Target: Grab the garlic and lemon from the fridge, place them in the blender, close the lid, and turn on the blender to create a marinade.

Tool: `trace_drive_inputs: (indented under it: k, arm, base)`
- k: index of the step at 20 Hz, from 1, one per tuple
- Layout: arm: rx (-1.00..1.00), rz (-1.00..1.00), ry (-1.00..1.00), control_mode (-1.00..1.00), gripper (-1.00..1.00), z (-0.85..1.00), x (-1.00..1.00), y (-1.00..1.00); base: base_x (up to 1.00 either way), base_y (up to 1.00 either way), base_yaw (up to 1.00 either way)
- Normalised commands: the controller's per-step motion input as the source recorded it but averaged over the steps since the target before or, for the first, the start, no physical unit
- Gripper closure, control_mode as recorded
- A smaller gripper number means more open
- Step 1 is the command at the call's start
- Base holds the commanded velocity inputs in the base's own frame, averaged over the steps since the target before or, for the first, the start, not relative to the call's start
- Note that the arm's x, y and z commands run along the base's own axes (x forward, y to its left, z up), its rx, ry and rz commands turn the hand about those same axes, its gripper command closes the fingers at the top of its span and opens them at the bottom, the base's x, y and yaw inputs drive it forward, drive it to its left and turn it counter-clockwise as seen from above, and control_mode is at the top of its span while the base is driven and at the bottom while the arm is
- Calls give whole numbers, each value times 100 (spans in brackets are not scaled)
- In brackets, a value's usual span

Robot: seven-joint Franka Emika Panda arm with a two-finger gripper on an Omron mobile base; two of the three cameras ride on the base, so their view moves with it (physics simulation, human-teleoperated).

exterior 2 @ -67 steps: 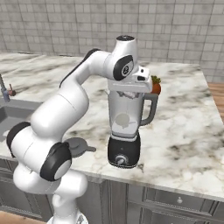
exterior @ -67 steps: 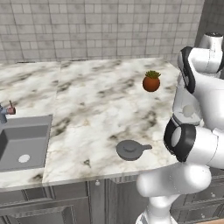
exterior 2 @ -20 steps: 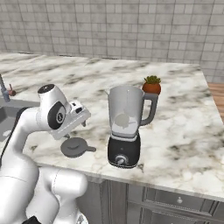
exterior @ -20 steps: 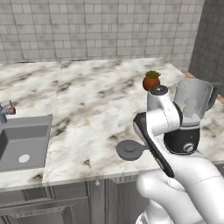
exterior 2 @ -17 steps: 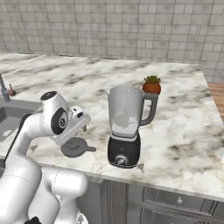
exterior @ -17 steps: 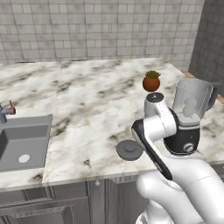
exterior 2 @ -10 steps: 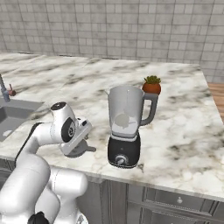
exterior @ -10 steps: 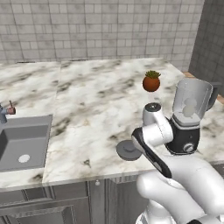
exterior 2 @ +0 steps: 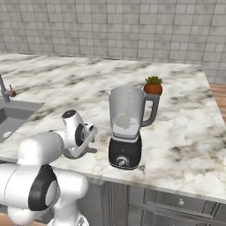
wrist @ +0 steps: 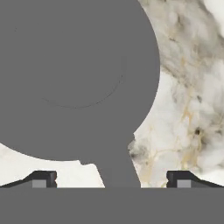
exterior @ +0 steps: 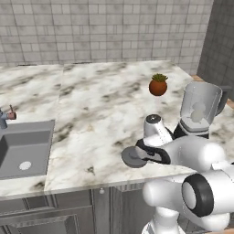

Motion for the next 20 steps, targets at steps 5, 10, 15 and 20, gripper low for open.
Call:
trace_drive_inputs:
  k: [5, 10, 15, 20]
  arm:
    - [0, 0, 25, -100, -100, -10, 37, 0]
    - [0, 2, 2, -100, -100, -13, -6, -1]
    - [0, 12, -21, -100, -100, -31, -20, 0]
    - [0, 17, -13, -100, -100, -45, -18, -2]
  base:
    - [0, 0, 0]
    - [0, 0, 0]
    - [0, 0, 0]
    - [0, 0, 0]
